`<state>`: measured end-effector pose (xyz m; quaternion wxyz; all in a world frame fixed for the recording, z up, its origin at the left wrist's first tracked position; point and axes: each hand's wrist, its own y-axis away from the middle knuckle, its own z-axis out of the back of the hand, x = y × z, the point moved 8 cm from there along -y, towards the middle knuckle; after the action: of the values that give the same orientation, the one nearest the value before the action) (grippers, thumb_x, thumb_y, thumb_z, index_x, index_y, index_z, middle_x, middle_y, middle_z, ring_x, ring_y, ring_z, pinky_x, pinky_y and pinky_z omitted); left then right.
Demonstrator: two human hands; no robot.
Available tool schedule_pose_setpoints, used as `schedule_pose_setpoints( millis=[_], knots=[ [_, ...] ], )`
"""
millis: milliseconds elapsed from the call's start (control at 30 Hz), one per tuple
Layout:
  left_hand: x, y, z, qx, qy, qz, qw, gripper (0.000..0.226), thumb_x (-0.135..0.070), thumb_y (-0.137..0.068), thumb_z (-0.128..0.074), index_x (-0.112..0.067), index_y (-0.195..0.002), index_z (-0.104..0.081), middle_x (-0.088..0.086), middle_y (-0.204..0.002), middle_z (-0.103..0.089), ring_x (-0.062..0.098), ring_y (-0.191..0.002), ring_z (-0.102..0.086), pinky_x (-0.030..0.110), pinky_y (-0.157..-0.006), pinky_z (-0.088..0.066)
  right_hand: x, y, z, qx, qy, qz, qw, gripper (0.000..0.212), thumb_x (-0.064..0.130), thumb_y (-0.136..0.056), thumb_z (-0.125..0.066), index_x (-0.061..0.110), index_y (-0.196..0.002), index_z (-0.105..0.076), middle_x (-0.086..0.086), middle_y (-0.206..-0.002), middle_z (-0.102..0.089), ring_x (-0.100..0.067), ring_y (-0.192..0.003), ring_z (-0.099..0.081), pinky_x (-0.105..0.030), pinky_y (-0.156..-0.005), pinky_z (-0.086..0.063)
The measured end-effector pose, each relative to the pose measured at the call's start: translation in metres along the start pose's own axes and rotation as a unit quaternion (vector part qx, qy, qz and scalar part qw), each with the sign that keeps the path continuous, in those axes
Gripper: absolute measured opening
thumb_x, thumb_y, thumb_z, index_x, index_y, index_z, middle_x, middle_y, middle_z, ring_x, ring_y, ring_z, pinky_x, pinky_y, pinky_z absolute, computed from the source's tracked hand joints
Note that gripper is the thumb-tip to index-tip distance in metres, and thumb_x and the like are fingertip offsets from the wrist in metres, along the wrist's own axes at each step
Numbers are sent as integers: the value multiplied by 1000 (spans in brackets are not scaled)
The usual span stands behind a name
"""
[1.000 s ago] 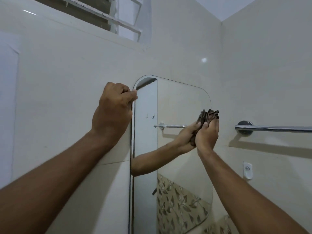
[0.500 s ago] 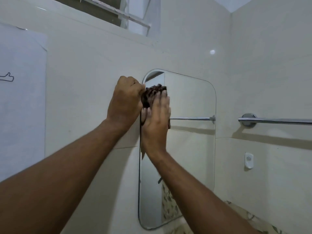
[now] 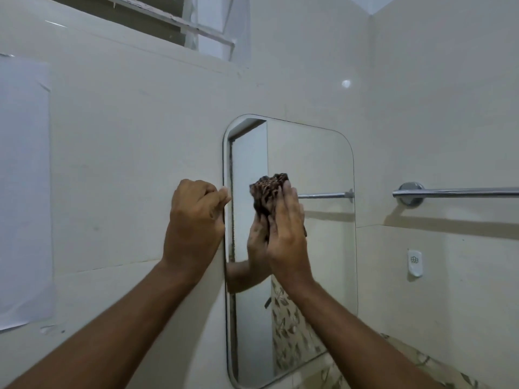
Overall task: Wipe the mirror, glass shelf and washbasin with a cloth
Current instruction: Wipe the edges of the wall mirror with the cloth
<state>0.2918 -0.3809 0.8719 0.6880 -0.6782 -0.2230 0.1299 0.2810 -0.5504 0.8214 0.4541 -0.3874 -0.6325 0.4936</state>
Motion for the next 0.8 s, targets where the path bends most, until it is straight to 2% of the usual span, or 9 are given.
schedule_pose_setpoints(
  millis=[67, 167, 267, 400, 467, 533, 667, 767, 800],
  knots=[
    [1, 2, -1, 0, -2, -1, 1000, 8, -4, -87, -69, 3, -91, -72, 14, -77, -62, 29, -79, -53, 45, -68, -50, -31, -14, 9, -15, -3, -67, 998, 56, 27, -104, -33, 10, -156, -22, -6, -164, -22, -22, -153, -17, -51, -123, -22],
    [1, 3, -2, -6, -4, -11, 1000, 10, -5, -88, -69, 3, -93, -73, 14, -77, -63, 29, -79, -54, 45, -69, -50, -82, -34, 32, 2, 52, -101, 994, 54, 28, -106, -27, 15, -158, -17, -2, -166, -16, -16, -153, -11, -43, -124, -21],
    [1, 4, -3, -16, -10, -19, 1000, 12, -7, -91, -66, 3, -92, -73, 13, -77, -62, 29, -78, -53, 45, -71, -48, -131, -44, 49, -34, 67, -169, 983, 52, 19, -107, -32, 13, -157, -20, -6, -165, -19, -20, -152, -19, -35, -123, -20],
    [3, 6, -5, -12, -18, -19, 1000, 14, -8, -92, -65, 3, -96, -73, 14, -79, -63, 29, -79, -53, 43, -73, -48, -171, -38, 64, -60, 69, -240, 967, 50, 15, -105, -35, 12, -155, -29, -8, -163, -25, -23, -149, -26, -36, -121, -25],
    [3, 6, -5, -13, -17, -19, 1000, 13, -7, -93, -64, 2, -95, -72, 14, -78, -62, 30, -80, -53, 44, -73, -48, -189, -30, 69, -85, 44, -308, 946, 47, 15, -104, -36, 12, -152, -35, -8, -160, -31, -25, -144, -34, -35, -118, -29],
    [3, 6, -5, -16, -15, -19, 1000, 12, -6, -92, -64, 2, -94, -72, 14, -78, -62, 30, -80, -53, 44, -72, -48, -196, -21, 70, -106, 29, -365, 925, 45, 16, -104, -36, 12, -149, -38, -8, -159, -32, -29, -142, -38, -41, -117, -33],
    [3, 7, -5, -16, -12, -8, 1000, 11, -6, -91, -66, 3, -94, -72, 14, -79, -63, 28, -81, -54, 40, -73, -48, -151, -15, 58, -91, 43, -344, 933, 47, 15, -105, -36, 12, -152, -34, -4, -165, -20, -24, -149, -26, -38, -120, -26],
    [2, 7, -4, -11, -13, 0, 1000, 10, -6, -91, -67, 3, -92, -71, 14, -80, -63, 28, -82, -55, 37, -72, -48, -81, 0, 38, -65, 47, -262, 962, 50, 21, -106, -32, 16, -156, -26, -1, -166, -16, -19, -148, -23, -27, -119, -24],
    [2, 6, -4, -10, -12, 3, 1000, 10, -7, -91, -66, 3, -90, -70, 14, -79, -63, 28, -82, -54, 37, -72, -47, -55, 6, 29, -51, 48, -222, 973, 51, 23, -106, -29, 17, -157, -22, -1, -166, -14, -18, -150, -19, -31, -121, -25]
  ],
)
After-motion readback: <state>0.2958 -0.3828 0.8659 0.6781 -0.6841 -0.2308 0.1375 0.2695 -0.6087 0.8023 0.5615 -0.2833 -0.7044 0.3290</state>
